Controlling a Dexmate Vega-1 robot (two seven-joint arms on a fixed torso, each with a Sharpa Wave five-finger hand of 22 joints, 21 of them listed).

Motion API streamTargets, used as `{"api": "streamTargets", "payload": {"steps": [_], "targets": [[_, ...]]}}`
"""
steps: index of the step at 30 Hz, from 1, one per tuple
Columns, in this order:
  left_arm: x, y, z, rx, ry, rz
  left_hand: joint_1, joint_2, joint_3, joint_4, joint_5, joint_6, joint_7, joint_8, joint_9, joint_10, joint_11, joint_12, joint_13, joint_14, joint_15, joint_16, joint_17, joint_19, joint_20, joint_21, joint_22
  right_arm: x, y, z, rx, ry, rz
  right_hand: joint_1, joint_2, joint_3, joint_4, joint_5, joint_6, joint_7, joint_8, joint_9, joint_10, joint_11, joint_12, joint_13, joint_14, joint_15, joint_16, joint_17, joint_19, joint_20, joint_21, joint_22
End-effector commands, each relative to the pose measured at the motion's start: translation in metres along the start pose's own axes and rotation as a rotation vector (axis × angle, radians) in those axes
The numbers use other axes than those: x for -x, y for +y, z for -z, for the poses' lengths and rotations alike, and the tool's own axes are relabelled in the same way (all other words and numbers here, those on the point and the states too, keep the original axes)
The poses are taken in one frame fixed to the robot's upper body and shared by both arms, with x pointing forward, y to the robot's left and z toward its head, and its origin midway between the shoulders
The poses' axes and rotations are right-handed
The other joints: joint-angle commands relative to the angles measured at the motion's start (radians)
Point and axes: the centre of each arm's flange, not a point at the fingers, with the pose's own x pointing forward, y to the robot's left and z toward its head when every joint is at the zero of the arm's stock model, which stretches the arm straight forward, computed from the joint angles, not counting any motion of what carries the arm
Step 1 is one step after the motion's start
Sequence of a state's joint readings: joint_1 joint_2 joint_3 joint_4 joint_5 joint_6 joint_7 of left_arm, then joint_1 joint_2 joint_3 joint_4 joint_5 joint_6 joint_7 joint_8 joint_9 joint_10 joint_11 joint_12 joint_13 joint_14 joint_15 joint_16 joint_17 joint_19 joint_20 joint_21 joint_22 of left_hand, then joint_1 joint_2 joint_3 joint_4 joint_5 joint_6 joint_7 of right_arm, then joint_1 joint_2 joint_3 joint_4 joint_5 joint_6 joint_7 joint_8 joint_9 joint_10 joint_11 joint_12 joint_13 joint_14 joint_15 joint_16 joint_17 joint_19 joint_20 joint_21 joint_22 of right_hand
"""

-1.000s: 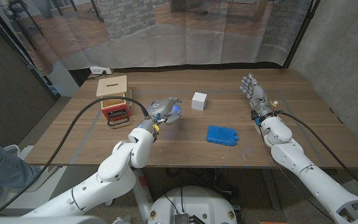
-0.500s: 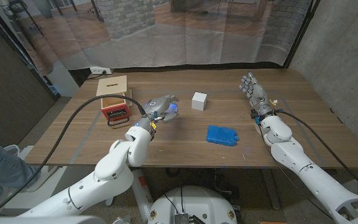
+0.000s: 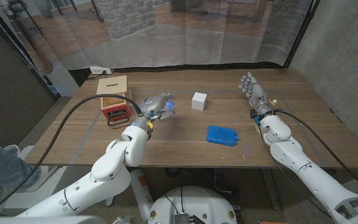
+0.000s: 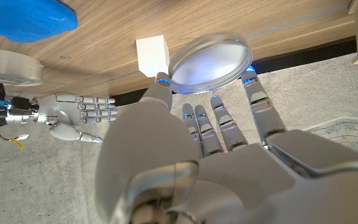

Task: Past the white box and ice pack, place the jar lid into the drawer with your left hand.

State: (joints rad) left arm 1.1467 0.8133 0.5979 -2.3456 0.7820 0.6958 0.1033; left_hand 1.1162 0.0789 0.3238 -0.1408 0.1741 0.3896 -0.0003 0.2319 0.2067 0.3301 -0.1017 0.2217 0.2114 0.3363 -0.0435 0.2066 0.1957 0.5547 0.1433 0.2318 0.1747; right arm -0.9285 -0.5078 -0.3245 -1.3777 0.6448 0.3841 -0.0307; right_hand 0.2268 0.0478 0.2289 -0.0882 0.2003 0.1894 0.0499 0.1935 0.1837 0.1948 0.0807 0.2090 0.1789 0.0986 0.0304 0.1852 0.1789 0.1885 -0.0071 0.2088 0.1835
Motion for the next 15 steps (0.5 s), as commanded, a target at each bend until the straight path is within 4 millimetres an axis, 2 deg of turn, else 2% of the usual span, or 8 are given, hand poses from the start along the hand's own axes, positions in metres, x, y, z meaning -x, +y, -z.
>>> {"api": "streamTargets", "payload": {"steps": [1, 15], "targets": [[0.006, 0.006, 0.01, 0.005, 0.041, -0.03, 0.009, -0.001, 0.004, 0.006, 0.003, 0.014, 0.002, 0.001, 0.002, 0.006, 0.003, -0.004, 0.006, 0.011, -0.011, -0.004, 0.001, 0.005, -0.002, -0.001, 0.004, -0.002, 0.003, 0.001, 0.0, 0.001, -0.006, -0.003, 0.009, 0.002, -0.006, 0.001, 0.006, 0.001, 0.002, 0.005, 0.006, -0.002, 0.004, 0.005, 0.008, -0.002, 0.003, 0.003, 0.013, -0.001, 0.004, 0.003], [0.009, 0.013, 0.023, 0.016, 0.086, -0.054, 0.009, 0.0, 0.003, 0.007, 0.003, 0.02, 0.003, 0.002, 0.002, 0.011, -0.004, -0.004, 0.006, 0.016, -0.011, -0.003, 0.002, 0.002, -0.004, -0.005, 0.004, -0.004, 0.005, 0.001, 0.002, 0.004, -0.008, -0.003, 0.009, 0.002, -0.006, 0.0, 0.008, 0.002, 0.002, 0.005, 0.012, -0.001, 0.006, 0.005, 0.012, -0.001, 0.004, 0.003, 0.017, 0.0, 0.004, 0.002]]}}
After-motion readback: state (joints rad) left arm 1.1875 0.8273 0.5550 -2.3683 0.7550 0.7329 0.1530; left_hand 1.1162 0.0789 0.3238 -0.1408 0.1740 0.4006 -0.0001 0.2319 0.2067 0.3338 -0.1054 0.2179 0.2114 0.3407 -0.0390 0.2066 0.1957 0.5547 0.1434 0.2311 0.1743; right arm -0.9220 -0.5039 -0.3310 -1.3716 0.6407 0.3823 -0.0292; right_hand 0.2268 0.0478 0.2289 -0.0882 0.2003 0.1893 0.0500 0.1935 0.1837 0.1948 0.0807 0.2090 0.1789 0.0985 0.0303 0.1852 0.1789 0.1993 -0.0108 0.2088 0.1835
